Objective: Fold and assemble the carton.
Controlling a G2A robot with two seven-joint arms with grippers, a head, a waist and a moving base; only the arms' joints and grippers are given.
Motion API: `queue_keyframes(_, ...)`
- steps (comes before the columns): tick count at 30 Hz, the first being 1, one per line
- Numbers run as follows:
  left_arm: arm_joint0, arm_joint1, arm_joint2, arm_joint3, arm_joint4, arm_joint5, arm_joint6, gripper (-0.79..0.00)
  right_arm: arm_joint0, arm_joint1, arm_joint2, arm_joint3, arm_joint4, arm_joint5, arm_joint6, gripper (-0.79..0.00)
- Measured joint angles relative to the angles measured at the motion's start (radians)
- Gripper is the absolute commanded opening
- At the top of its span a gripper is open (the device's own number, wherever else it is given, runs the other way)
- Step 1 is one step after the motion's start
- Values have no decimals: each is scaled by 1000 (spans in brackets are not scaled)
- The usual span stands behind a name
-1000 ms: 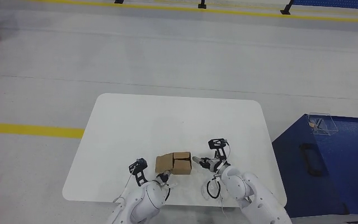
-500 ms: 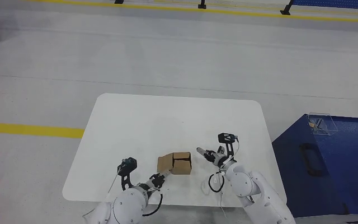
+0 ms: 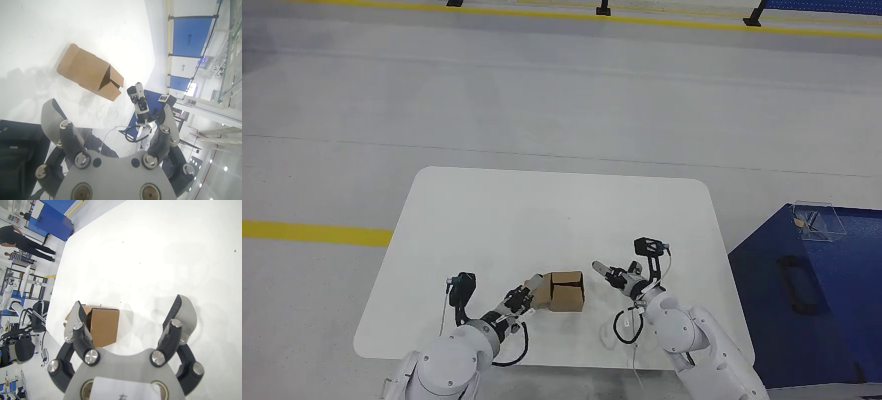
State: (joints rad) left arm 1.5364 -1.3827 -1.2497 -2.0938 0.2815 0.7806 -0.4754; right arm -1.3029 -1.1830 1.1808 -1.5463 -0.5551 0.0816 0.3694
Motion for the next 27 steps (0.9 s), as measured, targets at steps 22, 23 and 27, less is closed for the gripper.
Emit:
queue_keyframes(22, -59, -59, 51, 504, -660, -524, 180, 0, 25, -18, -6, 35, 25, 51, -32, 0)
queue_keyframes(23, -65, -60, 50, 518, -668, -544, 187, 0, 26, -19, -7, 36, 24, 52, -31, 0)
queue_keyframes(27, -93, -66, 56, 588, -685, -607, 236, 0, 28, -21, -4, 34, 21, 57, -28, 0)
